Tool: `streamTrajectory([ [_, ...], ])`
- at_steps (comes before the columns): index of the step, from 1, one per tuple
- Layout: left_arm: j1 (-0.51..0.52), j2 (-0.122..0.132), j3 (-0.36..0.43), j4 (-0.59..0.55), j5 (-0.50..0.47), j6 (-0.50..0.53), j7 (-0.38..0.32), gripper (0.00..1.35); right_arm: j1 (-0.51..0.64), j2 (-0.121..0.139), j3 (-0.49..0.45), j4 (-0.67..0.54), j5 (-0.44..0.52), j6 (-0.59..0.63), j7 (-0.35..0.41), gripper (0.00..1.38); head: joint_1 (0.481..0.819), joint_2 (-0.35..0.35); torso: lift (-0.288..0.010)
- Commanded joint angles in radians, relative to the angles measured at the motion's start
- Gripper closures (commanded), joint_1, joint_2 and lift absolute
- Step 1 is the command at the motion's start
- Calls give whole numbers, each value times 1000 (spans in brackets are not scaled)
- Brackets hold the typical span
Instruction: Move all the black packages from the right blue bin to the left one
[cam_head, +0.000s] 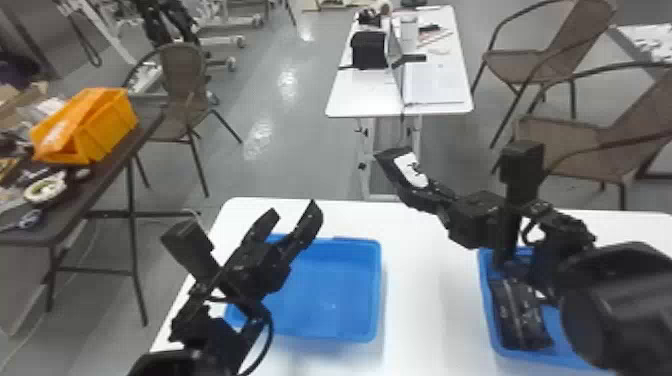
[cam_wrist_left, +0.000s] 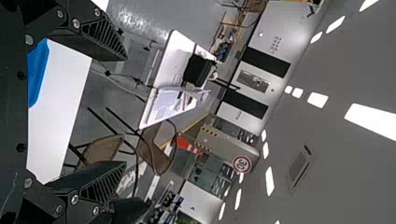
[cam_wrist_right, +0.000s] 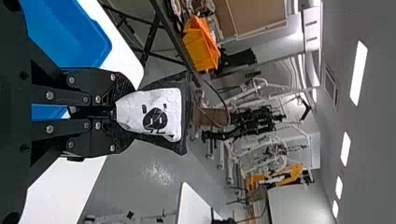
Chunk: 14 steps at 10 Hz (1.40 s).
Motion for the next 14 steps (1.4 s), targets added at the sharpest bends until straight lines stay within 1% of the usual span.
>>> streamTrajectory([
  [1,-45,-1,4,0,27,38,-15,225,-51,-8,76,32,-43,-8,3,1144,695,208,0],
  [2,-72,-1,7,0,25,61,-30,180,-78,-11,119,59,-86,-18,6,1144,695,225,0],
  [4,-108,-1,6,3,11,101,-55,107,-129,-11,201,92,-119,-40,14,1144,695,254,0],
  [5,-122,-1,6,6,15,121,-58,104,-141,-12,221,95,-128,-43,14,1144,695,261,0],
  [8,-145,-1,-3,27,34,119,-63,104,-173,-17,270,113,-159,-41,14,1144,690,282,0],
  [9,-162,-3,-3,35,41,153,-63,110,-176,-15,277,122,-172,-40,14,1144,690,285,0],
  [10,-171,-7,-3,35,27,178,-61,111,-181,-15,283,125,-177,-37,14,1144,691,286,0],
  [11,-171,-12,0,32,-8,178,-61,209,-182,-15,283,131,-182,-37,14,1144,693,285,0],
  [12,-170,-12,3,32,-10,190,-60,888,-182,-15,283,133,-180,-37,14,1144,695,286,0],
  [13,-161,-16,-6,29,-8,191,-34,1179,-181,-12,280,133,-177,-37,14,1144,695,287,0],
  [14,-150,-24,-16,29,-12,145,-35,1211,-176,-6,270,136,-169,-37,17,1144,695,288,0],
])
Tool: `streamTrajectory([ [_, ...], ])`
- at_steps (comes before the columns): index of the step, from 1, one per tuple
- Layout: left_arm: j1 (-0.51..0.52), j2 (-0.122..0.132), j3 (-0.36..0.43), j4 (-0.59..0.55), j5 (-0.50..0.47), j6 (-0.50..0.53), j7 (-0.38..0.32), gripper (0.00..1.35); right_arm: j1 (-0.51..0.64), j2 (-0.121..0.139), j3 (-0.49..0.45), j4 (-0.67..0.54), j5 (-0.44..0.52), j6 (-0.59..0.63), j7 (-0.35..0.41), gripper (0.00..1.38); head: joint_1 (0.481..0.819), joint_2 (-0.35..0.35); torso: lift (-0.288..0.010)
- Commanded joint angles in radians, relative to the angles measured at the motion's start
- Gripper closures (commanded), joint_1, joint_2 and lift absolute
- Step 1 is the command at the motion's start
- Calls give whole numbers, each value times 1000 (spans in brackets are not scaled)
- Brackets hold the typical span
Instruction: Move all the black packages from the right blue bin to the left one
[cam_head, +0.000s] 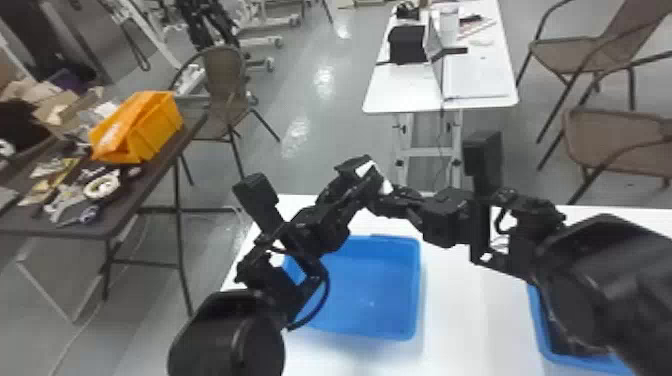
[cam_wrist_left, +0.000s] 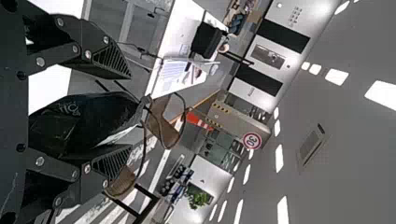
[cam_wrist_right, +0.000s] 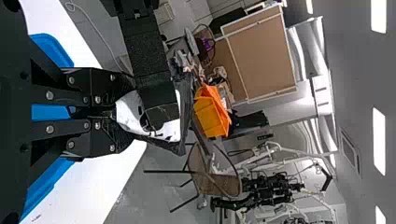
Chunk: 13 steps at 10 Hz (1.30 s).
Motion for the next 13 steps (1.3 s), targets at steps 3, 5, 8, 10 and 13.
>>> streamTrajectory([
  [3,30,-20,-3,0,-6,-108,3,1216,21,29,-66,33,45,-38,7,1144,695,276,0],
  [5,39,-27,-3,0,-12,-144,8,1216,10,43,-73,50,68,-60,7,1144,688,273,0],
  [8,51,-28,-7,0,-20,-190,22,1216,5,45,-73,64,69,-89,13,897,677,276,0],
  [10,64,-28,0,0,-18,-221,33,1216,13,48,-87,72,91,-121,19,47,672,282,0],
  [13,97,-28,20,-2,-29,-287,76,1216,45,52,-144,75,112,-129,25,205,671,285,0],
])
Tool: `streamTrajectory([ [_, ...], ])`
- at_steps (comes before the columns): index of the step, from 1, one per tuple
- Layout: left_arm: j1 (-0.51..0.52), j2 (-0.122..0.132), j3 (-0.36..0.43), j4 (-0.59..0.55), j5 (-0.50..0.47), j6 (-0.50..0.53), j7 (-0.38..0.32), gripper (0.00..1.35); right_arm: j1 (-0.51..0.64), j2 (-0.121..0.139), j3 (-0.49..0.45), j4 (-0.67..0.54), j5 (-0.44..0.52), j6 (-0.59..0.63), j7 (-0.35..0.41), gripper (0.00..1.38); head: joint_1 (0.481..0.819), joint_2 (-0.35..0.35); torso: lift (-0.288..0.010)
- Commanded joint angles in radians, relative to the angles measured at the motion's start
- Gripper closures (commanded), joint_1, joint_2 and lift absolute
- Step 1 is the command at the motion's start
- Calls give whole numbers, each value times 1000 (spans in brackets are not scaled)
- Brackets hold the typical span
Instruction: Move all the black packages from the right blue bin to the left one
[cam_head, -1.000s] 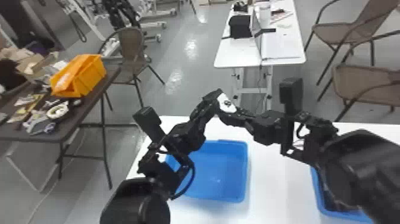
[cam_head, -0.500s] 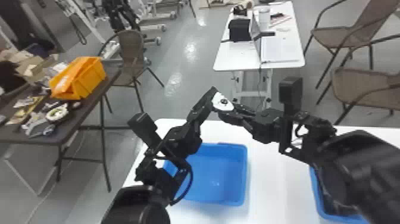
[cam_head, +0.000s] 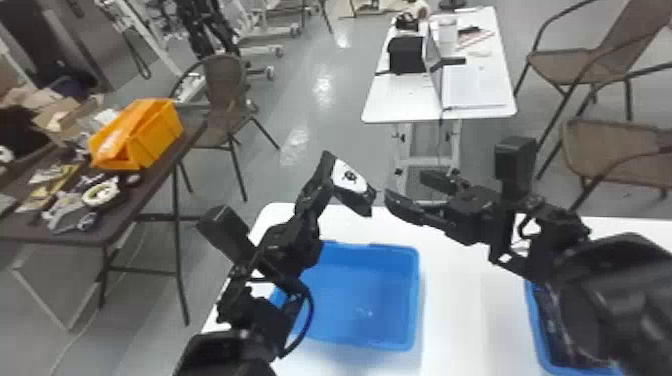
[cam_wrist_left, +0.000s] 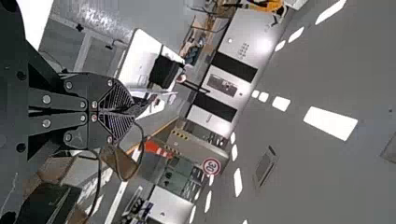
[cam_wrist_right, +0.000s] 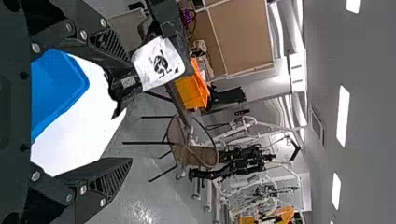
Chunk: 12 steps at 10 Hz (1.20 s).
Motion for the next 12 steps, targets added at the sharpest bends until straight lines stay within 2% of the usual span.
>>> streamTrajectory([
  [1,22,-3,26,-1,-41,-16,8,1216,34,1,-51,-28,35,-1,8,213,675,288,0],
  [2,39,-3,45,-1,-98,-21,20,1216,79,4,-112,-71,75,18,9,213,679,291,0],
  [4,73,-3,66,57,-260,30,18,1216,165,7,-226,-122,75,52,9,213,695,284,0],
  [5,88,-3,61,123,-254,28,5,1216,194,7,-266,-142,67,62,9,213,695,269,0],
  [6,104,-3,54,164,-234,-4,8,1142,209,6,-290,-159,72,78,11,213,695,249,0],
  [7,108,-3,60,178,-240,-32,6,579,218,0,-305,-177,81,84,12,213,695,234,0],
  [8,107,-3,63,184,-237,-55,6,85,228,-13,-319,-189,81,87,12,213,695,225,0],
  [9,102,-3,58,181,-234,-72,8,56,240,-19,-342,-208,86,101,12,213,695,221,0],
  [10,101,-3,48,177,-217,-108,8,177,261,-19,-378,-243,121,118,12,213,695,210,0],
  [11,93,-3,35,157,-199,-153,9,240,289,-17,-413,-278,172,148,12,213,695,190,0],
  [12,87,-3,31,111,-231,-167,14,257,320,-17,-445,-294,199,165,12,213,695,163,0],
])
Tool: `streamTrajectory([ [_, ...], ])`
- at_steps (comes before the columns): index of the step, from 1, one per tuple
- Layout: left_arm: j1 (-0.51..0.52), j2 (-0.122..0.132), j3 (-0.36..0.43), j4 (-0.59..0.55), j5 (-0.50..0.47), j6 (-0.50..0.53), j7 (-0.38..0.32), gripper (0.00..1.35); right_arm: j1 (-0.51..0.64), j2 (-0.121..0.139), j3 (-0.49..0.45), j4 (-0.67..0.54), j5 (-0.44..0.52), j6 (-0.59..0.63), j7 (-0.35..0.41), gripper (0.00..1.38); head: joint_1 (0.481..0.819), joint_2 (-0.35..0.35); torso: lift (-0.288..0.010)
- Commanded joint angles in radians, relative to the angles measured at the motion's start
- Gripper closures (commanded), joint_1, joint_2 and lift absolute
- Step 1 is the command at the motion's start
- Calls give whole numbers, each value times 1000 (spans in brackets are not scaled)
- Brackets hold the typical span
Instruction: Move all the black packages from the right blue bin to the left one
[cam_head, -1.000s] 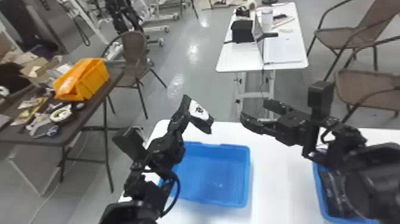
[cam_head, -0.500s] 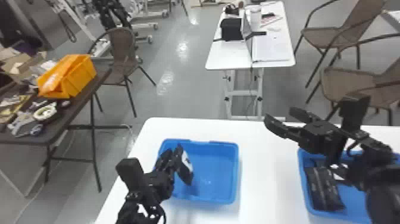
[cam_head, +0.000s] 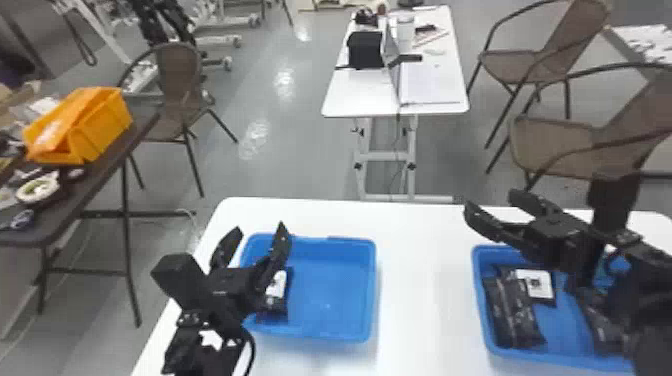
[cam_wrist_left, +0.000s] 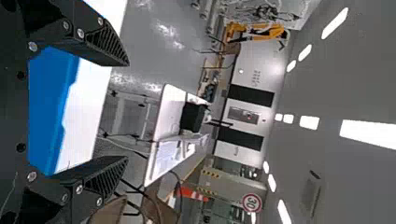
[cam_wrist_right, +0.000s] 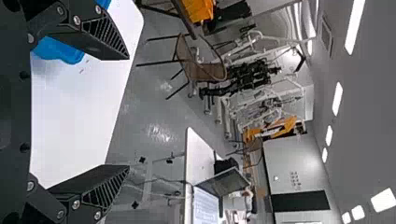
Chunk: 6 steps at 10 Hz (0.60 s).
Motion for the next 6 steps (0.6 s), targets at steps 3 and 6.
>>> streamTrajectory([
  [3,10,-3,-5,-111,-50,-49,1,259,107,13,-82,-19,113,21,-21,213,695,104,0],
  [6,21,-3,9,-117,-50,-52,1,259,159,39,-109,76,98,36,-97,214,695,70,0],
])
